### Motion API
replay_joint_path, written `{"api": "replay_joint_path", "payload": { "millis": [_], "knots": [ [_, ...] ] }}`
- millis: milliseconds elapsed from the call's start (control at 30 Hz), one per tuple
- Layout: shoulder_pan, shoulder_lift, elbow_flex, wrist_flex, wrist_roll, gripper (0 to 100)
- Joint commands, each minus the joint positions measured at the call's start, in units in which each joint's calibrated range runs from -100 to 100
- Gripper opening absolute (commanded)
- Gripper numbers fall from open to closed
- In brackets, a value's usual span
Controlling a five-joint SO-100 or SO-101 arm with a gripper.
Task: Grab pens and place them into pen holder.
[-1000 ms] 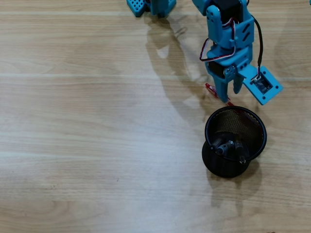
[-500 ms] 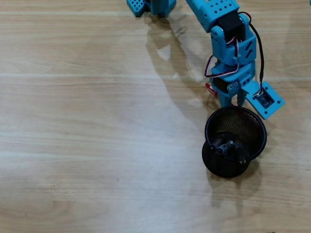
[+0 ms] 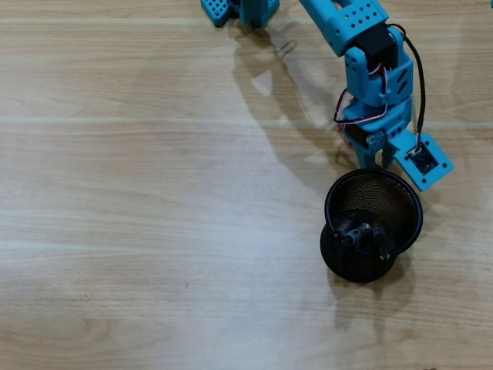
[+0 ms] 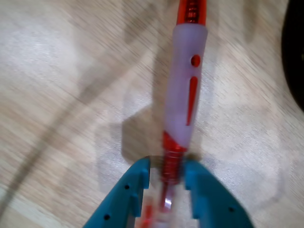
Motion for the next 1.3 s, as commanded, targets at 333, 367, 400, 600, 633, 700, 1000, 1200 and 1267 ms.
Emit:
{"api": "replay_joint_path", "payload": {
  "millis": [333, 367, 400, 600, 633, 700, 1000, 1200, 1267],
  "knots": [
    [-0.3, -2.3, -3.6, 0.0, 0.2, 2],
    [-0.3, -3.2, -4.1, 0.1, 0.3, 2],
    [-0.2, -4.2, -4.4, 0.1, 0.4, 2],
    [1.4, -12.4, -6.2, 0.1, 0.5, 2],
    [1.9, -13.6, -7.1, 0.1, 0.7, 2],
    [2.7, -16.2, -9.1, 0.1, 1.9, 2],
    [6.7, -24.1, -23.5, -0.7, 3.0, 2],
    [8.5, -24.9, -28.0, -8.8, 2.6, 2],
    [8.8, -25.0, -27.3, -14.0, 2.6, 2]
  ]
}}
